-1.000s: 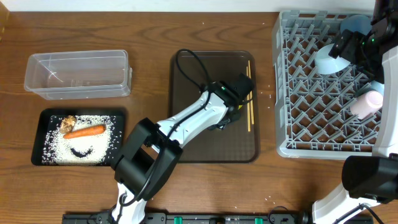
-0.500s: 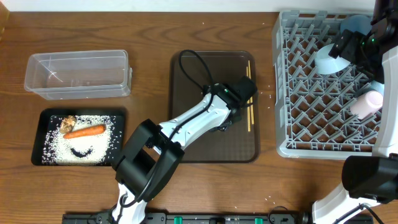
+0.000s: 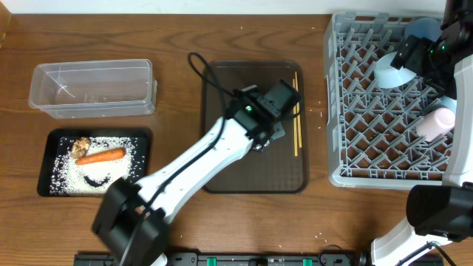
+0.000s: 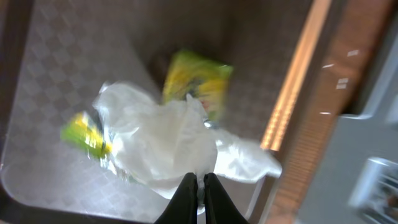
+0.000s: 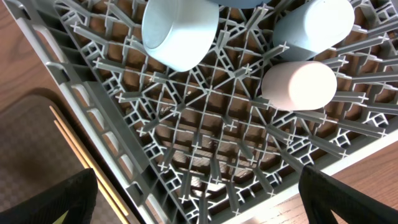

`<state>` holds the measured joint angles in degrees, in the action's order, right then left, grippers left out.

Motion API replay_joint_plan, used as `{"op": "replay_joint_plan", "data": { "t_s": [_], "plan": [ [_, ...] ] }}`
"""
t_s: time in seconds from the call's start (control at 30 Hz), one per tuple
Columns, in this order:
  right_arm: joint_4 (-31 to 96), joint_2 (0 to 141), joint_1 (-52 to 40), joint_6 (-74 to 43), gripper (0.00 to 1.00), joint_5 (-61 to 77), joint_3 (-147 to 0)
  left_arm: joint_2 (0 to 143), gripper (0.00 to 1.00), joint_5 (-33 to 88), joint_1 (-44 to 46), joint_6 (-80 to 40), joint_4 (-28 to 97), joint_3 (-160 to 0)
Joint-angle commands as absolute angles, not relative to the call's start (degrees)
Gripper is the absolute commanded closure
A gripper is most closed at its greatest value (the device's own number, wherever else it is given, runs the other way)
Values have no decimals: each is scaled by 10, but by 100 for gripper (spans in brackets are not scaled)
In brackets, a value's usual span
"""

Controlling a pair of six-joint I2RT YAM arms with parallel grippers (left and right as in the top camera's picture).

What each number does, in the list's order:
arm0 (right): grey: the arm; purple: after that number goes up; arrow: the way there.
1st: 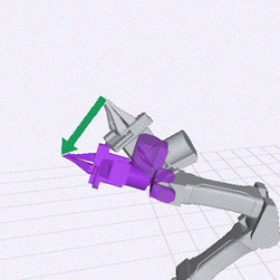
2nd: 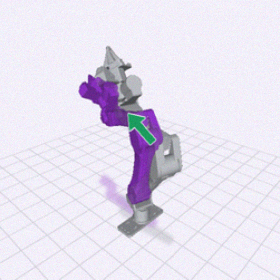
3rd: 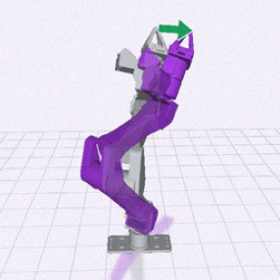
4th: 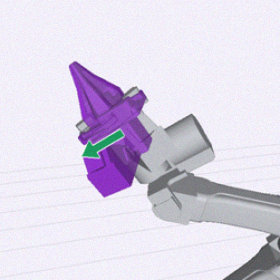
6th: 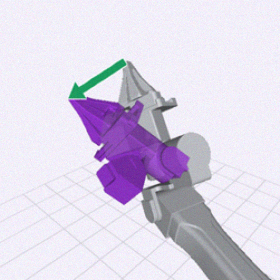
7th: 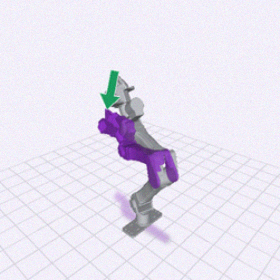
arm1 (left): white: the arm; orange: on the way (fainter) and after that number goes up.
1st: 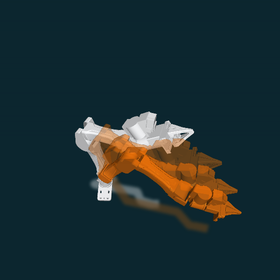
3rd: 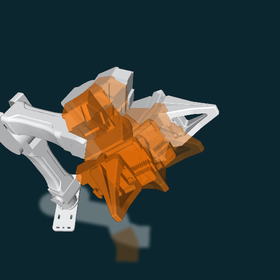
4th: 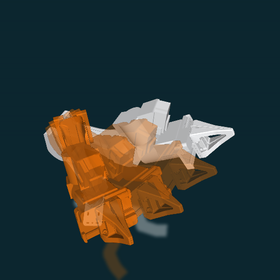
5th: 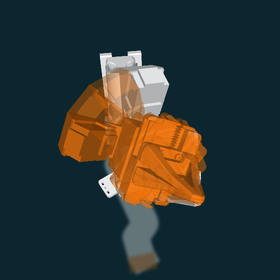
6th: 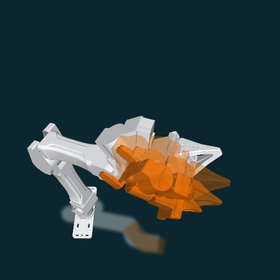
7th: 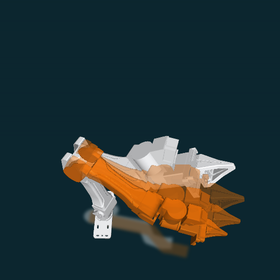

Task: Sort waste into correct bins and load items into the dishwasher rack
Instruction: 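Carry the tissue to the clear plastic bin and release it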

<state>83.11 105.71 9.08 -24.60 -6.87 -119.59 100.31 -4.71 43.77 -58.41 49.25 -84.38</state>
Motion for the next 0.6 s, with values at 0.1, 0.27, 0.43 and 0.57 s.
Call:
{"op": "replay_joint_plan", "data": {
  "t_s": [0.1, 0.27, 0.43, 0.57],
  "plan": [
    [832, 1058, 86, -252, 1, -69, -1198, 985, 94, -57, 433, -573, 503, -854],
    [832, 1058, 86, -252, 1, -69, -1198, 985, 94, -68, 428, -570, 503, -854],
    [832, 1058, 86, -252, 1, -69, -1198, 978, 94, -74, 397, -524, 501, -854],
    [832, 1058, 86, -253, 1, -69, -1198, 955, 94, -85, 337, -455, 501, -854]
  ]
}}
